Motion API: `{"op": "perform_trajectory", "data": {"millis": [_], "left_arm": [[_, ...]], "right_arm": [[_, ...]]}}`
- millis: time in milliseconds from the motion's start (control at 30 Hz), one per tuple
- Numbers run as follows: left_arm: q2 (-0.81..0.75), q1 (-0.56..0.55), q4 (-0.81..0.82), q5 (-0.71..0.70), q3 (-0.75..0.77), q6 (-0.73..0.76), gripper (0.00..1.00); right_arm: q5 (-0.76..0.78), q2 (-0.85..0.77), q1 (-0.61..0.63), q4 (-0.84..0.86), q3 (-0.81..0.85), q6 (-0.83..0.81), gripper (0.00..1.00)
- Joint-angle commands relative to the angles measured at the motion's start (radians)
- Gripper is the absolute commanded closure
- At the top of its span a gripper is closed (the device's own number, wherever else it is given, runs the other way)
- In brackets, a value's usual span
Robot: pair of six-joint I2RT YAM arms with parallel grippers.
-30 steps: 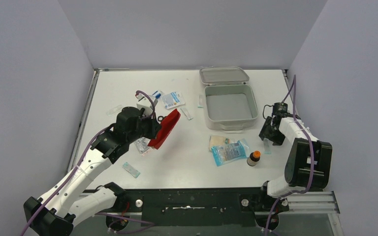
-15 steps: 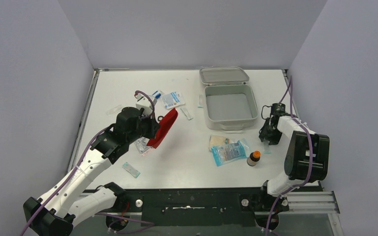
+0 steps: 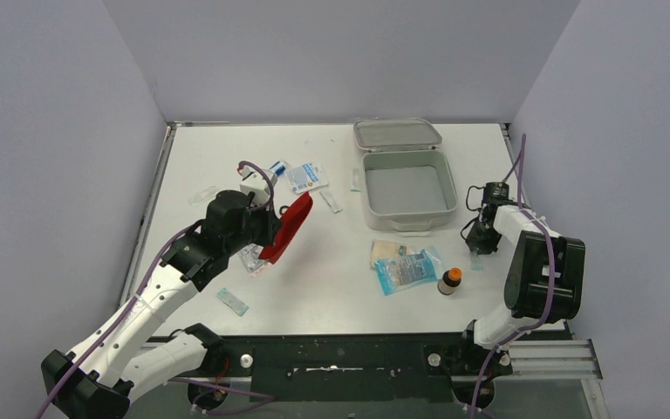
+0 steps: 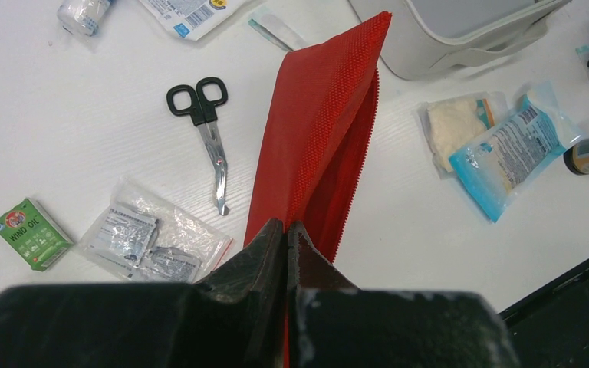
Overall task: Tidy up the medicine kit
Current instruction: Pick up the medical item at the center of the board.
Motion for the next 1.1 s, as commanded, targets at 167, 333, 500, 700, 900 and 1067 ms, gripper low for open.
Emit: {"op": "perform_trajectory", "data": {"millis": [167,333,500,700,900,1067], "left_arm": [[-0.033,0.011,0.008,-0.067,0.001,0.018,1.00],[-0.039,0.016,0.017,-0.061,-0.003,0.018,1.00],[-0.021,0.044,0.018,-0.044,-0.001,0.015,1.00],[-0.028,0.051,0.025,-0.038,-0.008,0.002,1.00],[-0.008,0.050,0.043,-0.002,0.004,-0.050,1.00],[0.018,0.052,0.057,0.043,0.039,-0.107,1.00]], "right_arm": [[0.075,-0.039,-0.007,0.026,-0.001,0.027,0.83],[0.052,-0.027,-0.008,0.066,-0.027,0.050,0.89],[0.074,-0.022,-0.004,0.090,-0.037,0.059,1.00],[0.106,-0.054,0.000,0.028,0.019,0.070,1.00],[0.127,-0.168,0.032,-0.044,0.084,0.106,1.00],[0.126,-0.283,0.090,-0.115,0.136,0.130,1.00]]}}
